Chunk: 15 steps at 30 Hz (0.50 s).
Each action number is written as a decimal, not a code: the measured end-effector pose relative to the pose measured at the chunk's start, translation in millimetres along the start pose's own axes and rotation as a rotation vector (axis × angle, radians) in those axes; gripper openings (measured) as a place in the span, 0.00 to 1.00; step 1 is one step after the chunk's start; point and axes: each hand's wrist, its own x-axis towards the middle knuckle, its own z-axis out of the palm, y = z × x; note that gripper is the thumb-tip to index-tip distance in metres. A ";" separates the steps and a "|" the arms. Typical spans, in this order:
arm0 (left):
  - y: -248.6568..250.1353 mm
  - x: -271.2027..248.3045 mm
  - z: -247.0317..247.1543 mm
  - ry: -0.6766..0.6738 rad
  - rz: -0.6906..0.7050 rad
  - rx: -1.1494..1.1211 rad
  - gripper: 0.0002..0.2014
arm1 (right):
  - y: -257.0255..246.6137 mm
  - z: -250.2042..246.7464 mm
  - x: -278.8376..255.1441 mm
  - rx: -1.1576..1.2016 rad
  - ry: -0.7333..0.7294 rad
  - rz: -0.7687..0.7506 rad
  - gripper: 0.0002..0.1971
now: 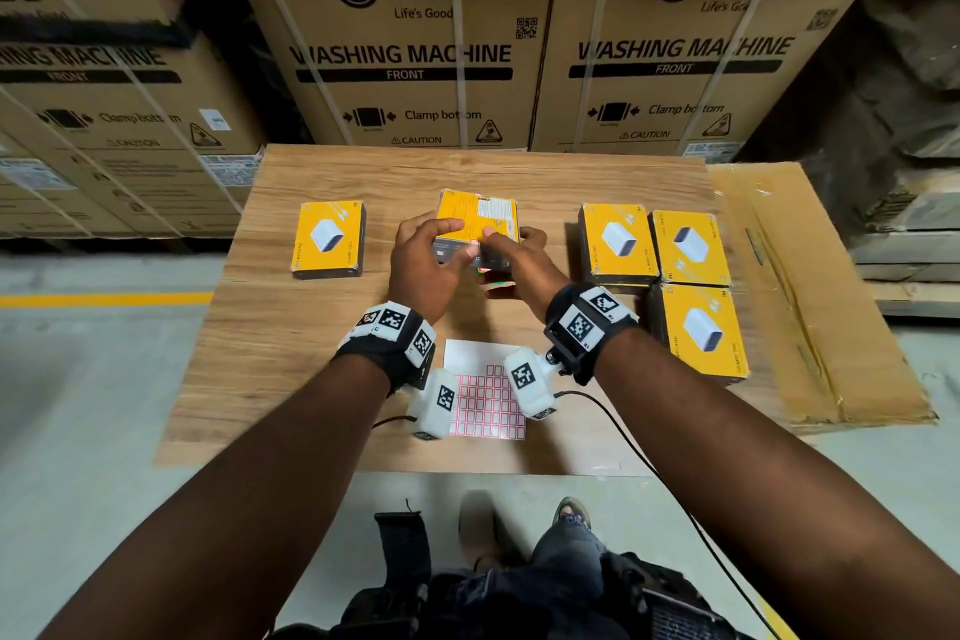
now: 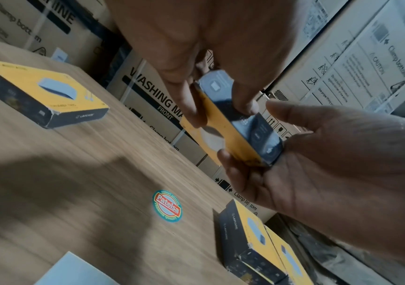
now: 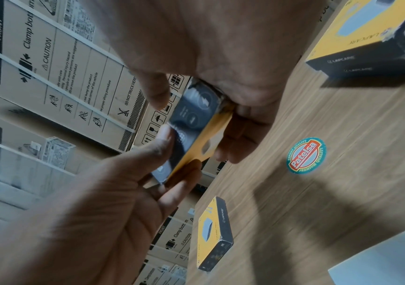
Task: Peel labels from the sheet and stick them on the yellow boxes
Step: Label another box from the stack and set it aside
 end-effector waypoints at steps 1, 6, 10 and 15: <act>-1.1 0.5 -1.3 -0.022 0.019 0.017 0.17 | 1.8 -1.9 0.0 -0.041 -0.015 -0.014 0.34; -7.2 1.6 -6.5 -0.145 0.056 0.057 0.20 | 9.7 -7.9 -0.4 -0.266 -0.010 -0.221 0.44; -10.5 2.0 -8.1 -0.162 0.046 0.052 0.18 | 8.4 -9.2 1.5 -0.575 -0.023 -0.302 0.36; -14.0 3.0 -9.1 -0.129 0.073 0.103 0.19 | 3.7 -10.2 -3.4 -0.769 -0.045 -0.313 0.29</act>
